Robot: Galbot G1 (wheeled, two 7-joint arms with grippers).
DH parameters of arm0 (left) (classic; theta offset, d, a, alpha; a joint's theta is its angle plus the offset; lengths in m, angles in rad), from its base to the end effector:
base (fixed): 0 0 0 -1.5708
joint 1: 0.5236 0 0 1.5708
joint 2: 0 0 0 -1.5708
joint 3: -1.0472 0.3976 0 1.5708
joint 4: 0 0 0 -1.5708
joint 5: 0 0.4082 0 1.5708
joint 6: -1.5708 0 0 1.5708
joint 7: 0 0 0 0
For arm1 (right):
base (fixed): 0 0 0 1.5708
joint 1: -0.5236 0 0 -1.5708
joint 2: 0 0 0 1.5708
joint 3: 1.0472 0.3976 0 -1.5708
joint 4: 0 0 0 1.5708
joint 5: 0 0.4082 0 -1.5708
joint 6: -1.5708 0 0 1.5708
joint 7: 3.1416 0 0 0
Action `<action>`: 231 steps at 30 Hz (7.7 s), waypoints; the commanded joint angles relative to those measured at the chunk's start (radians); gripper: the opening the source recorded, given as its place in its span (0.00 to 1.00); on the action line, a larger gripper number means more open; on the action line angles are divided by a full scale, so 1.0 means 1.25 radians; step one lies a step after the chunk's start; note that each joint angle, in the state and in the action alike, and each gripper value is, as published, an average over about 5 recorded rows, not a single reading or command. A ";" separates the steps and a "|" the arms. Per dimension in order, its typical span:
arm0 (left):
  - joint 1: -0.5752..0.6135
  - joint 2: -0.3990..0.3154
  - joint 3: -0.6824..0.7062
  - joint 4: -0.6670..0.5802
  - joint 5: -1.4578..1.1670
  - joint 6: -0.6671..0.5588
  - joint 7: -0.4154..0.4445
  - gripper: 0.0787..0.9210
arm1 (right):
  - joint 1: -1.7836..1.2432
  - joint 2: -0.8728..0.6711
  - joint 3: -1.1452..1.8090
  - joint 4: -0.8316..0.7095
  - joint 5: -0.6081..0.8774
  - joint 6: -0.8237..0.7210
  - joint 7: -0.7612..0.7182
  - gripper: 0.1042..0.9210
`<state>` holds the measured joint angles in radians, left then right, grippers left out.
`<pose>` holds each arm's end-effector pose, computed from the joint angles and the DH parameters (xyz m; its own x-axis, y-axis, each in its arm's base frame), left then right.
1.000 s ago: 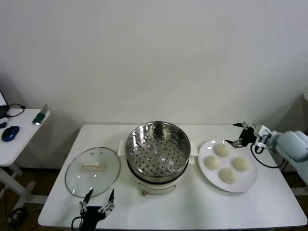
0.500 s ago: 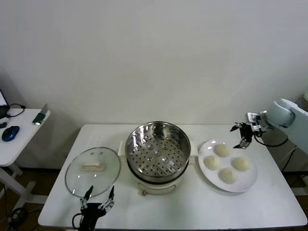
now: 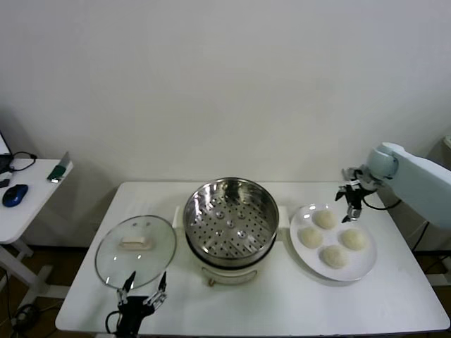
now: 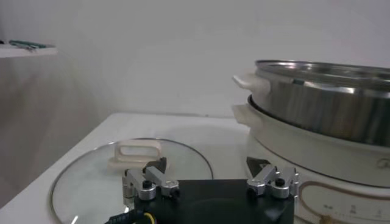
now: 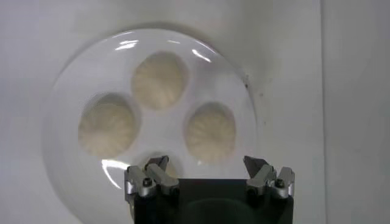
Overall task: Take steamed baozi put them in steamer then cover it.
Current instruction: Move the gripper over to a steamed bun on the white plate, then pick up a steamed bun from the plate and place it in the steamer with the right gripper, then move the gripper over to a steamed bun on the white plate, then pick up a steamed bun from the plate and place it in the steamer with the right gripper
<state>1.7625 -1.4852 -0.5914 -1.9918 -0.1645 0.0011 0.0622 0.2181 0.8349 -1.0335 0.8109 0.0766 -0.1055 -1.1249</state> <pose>0.1312 0.0449 -0.4157 -0.9584 0.0355 0.2833 0.0173 0.9976 -0.0663 0.6705 -0.2363 -0.2072 -0.1438 -0.0650 0.9875 -0.9881 0.0645 -0.1397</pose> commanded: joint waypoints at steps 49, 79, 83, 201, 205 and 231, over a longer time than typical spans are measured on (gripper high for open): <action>-0.029 0.000 0.006 0.032 0.015 -0.007 -0.004 0.88 | 0.016 0.065 0.015 -0.018 -0.024 0.054 0.013 0.65; -0.036 0.014 0.000 0.023 0.021 -0.006 -0.005 0.88 | 0.553 0.319 -0.387 0.517 -0.014 0.473 0.110 0.65; -0.033 0.013 -0.007 0.017 0.018 -0.009 -0.006 0.88 | 0.464 0.338 -0.373 0.480 -0.143 0.487 0.125 0.65; -0.053 0.005 -0.005 0.049 0.044 -0.024 -0.016 0.88 | 0.030 -0.023 -0.266 0.265 0.205 -0.194 0.242 0.85; -0.054 0.005 -0.004 0.050 0.044 -0.025 -0.016 0.88 | 0.033 -0.026 -0.265 0.266 0.209 -0.192 0.235 0.79; -0.060 0.003 0.009 0.054 0.052 -0.029 -0.017 0.88 | 0.693 -0.017 -0.625 0.398 0.465 -0.135 0.111 0.68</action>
<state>1.6911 -1.4811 -0.5877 -1.9257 -0.1016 -0.0362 0.0411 0.6571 0.7639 -1.5944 1.2502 0.5084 -0.2871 -0.9304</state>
